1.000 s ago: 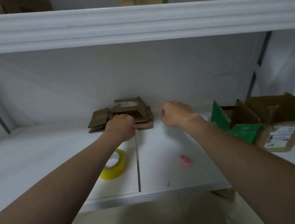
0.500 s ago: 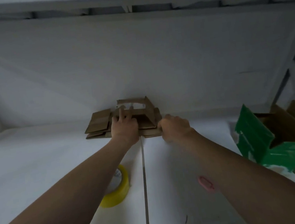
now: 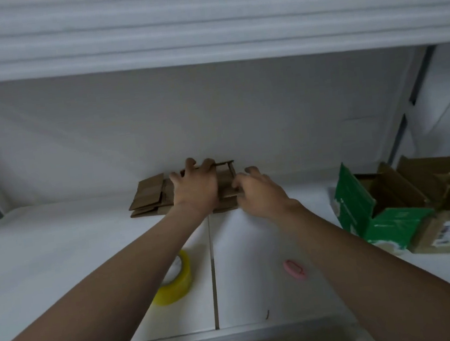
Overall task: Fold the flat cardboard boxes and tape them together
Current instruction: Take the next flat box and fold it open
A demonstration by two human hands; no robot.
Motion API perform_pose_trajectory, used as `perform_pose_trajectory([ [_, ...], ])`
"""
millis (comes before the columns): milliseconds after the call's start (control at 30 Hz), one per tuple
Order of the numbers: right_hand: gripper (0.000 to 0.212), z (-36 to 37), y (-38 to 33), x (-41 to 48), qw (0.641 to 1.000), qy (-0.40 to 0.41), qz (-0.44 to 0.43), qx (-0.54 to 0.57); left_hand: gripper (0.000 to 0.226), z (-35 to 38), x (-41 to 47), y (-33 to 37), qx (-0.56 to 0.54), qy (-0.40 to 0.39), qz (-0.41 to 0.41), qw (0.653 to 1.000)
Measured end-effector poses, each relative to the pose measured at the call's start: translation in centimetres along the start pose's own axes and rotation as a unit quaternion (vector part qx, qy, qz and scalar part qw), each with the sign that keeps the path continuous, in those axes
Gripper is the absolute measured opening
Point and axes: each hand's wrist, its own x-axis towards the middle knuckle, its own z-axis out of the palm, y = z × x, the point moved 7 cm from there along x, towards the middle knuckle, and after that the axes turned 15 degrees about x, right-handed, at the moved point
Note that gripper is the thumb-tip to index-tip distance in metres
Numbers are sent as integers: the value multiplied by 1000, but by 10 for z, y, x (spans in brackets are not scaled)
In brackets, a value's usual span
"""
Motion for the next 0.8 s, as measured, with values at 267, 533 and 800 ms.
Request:
perform_pose_trajectory([
  [267,54,-24,-7,-69,998,-26,63,8,46,-57,-44,28,-119,53,135,982],
  [533,30,-67,-1,-118,985,49,89,137,46,-70,-89,6,-343,76,80,933],
  [800,28,-69,0,-137,958,59,119,256,9,-45,-127,-23,-560,-11,-97,823],
])
